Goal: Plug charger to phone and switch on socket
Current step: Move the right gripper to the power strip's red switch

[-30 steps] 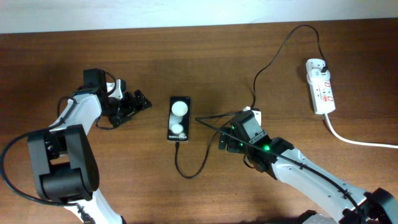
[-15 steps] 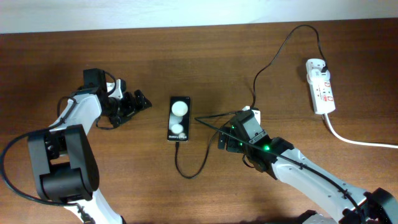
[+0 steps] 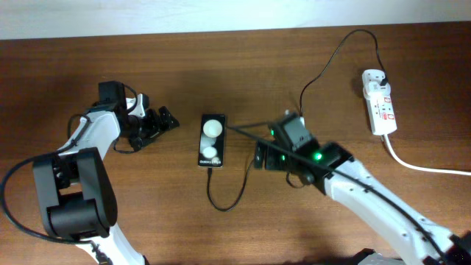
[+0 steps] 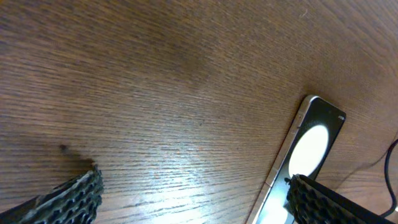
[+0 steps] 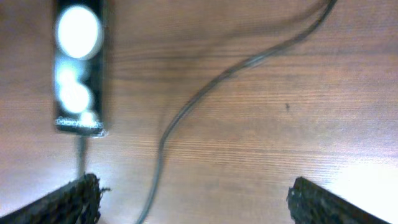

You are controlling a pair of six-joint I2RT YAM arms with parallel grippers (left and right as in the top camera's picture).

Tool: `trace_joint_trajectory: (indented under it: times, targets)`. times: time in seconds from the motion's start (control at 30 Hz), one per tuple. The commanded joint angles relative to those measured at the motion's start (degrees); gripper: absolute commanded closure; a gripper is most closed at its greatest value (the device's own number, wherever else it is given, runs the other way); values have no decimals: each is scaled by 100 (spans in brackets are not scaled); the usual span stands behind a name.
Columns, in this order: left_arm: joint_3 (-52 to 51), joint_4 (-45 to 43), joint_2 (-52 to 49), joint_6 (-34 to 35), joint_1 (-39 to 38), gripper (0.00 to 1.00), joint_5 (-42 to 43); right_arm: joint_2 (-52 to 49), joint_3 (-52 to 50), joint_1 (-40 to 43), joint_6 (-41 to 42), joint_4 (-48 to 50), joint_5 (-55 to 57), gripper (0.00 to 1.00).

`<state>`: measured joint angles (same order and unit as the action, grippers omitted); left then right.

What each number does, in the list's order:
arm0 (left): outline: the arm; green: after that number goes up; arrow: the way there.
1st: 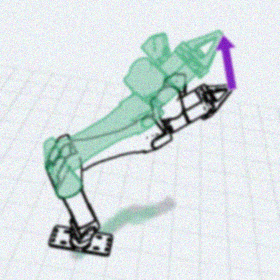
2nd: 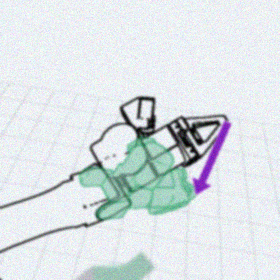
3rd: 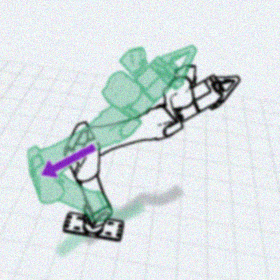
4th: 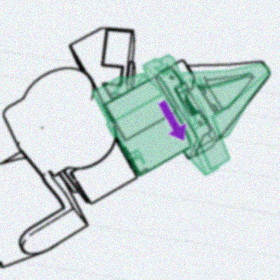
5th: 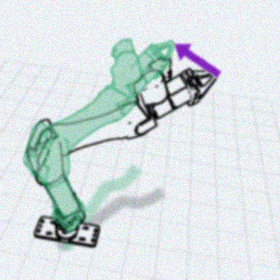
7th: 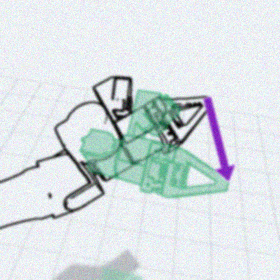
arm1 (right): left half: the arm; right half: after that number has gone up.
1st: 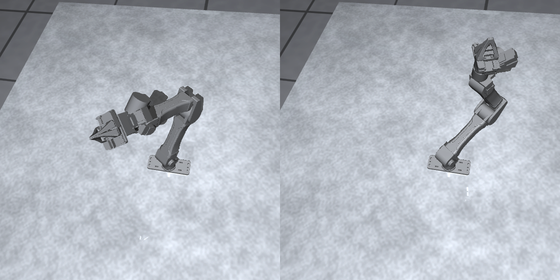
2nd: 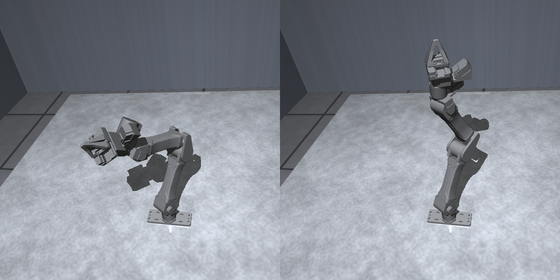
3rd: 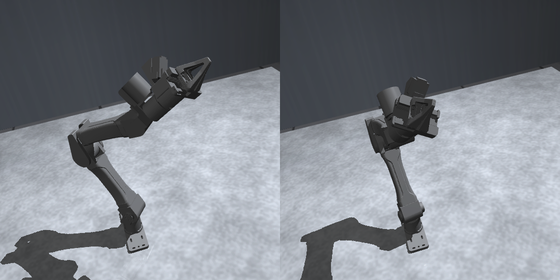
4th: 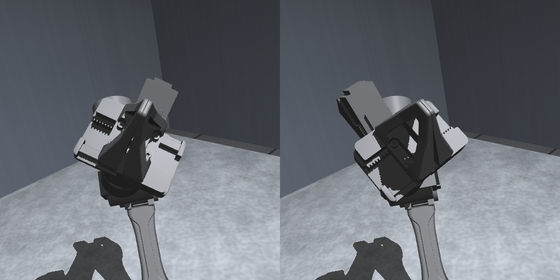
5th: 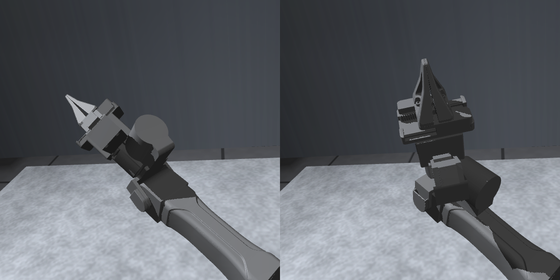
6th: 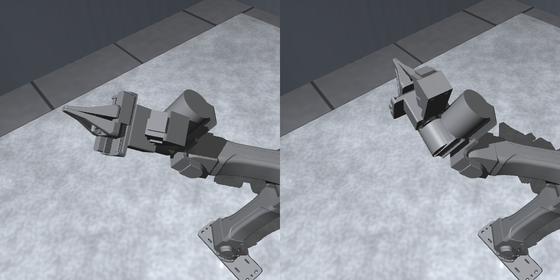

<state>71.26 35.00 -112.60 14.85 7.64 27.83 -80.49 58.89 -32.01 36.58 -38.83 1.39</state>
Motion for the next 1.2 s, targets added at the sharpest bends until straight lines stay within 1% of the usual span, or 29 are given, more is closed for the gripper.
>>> trace_joint_trajectory:
  times: [0.0, 0.03, 0.07, 0.13, 0.27, 0.33, 0.4, 0.43, 0.5, 0.6, 0.73, 1.0, 1.17]
  targets:
    - [-72, 24, -52, 55, 20, 1, -216, 101, 1467, 238, -487, -979, -28, 1]
    - [-72, 26, -52, 57, 20, 1, -216, 101, 1740, 382, -487, -1252, -31, 1]
    - [-72, 26, -52, 55, 20, 1, -216, 101, 2111, 684, -487, -1644, -33, 1]
    - [-72, 24, -52, 55, 20, 1, -216, 98, 2520, 1408, -485, -2116, -39, 1]
    - [-72, 24, -52, 57, 20, 1, -216, -87, 2577, 2922, -533, -2424, -35, 1]
    - [-72, 24, -52, 55, 20, 1, -216, -389, 2577, 3515, -636, -2481, -33, 1]
    - [-72, 26, -52, 55, 20, 1, -216, -730, 2673, 3923, -754, -2573, -35, 1]
    - [-72, 24, -52, 55, 20, 1, -216, -1025, 3014, 4155, -852, -2900, -31, 1]
    - [-72, 24, -52, 57, 20, 1, -216, -1679, 4028, 4483, -1073, -3644, -15, 1]
    - [-72, 24, -52, 55, 20, 1, -216, -2667, 5381, 4728, -1130, -4531, 407, 1]
    - [-72, 26, -52, 57, 20, 1, -216, -3025, 5425, 4741, -1128, -4538, 420, 1]
    - [-72, 24, -52, 55, 20, 1, -216, -3036, 5416, 4741, -1123, -4548, 372, 1]
    - [-72, 24, -52, 55, 20, 1, -216, -3047, 5414, 4743, -772, -4605, 378, 1]
